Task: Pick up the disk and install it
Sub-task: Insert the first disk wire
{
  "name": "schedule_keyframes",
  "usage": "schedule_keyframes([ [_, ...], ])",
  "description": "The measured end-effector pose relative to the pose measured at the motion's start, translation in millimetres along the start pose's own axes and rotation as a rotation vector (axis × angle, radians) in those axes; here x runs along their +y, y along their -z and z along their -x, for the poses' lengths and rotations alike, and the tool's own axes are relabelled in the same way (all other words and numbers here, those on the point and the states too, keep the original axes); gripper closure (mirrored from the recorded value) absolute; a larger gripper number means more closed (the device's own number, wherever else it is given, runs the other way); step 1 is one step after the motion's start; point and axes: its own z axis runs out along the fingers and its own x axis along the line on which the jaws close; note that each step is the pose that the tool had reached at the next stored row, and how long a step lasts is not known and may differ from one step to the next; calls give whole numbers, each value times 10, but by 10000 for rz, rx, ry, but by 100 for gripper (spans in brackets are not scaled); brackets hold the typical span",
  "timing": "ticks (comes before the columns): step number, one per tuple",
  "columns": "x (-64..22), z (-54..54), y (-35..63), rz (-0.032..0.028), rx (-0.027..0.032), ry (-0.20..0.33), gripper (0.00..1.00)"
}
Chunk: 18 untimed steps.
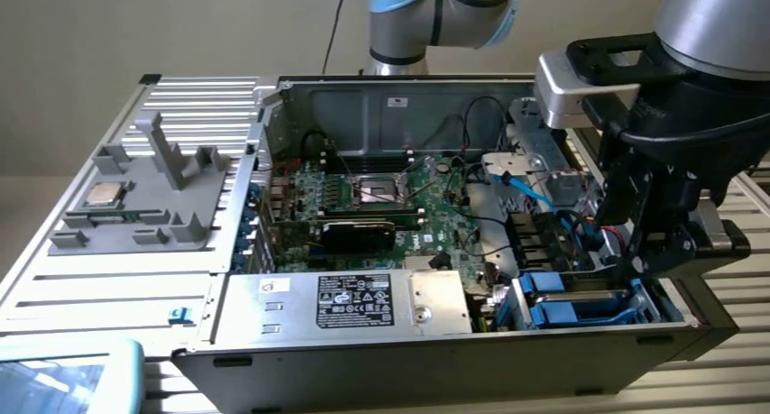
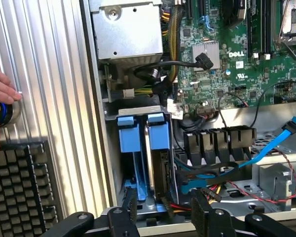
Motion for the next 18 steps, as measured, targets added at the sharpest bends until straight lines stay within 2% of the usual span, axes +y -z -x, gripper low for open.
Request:
schedule_keyframes([
  [2, -5, -35, -5, 108, -98, -20, 44],
  [4, -16, -45, -15, 171, -193, -21, 44],
  [9, -63, -41, -55, 233, -415, 146, 44],
  [15, -116, -36, -107, 310, -624, 402, 44],
  [17, -124, -38, -119, 367, -706, 424, 44],
  [18, -126, -44, -126, 419, -745, 428, 44],
])
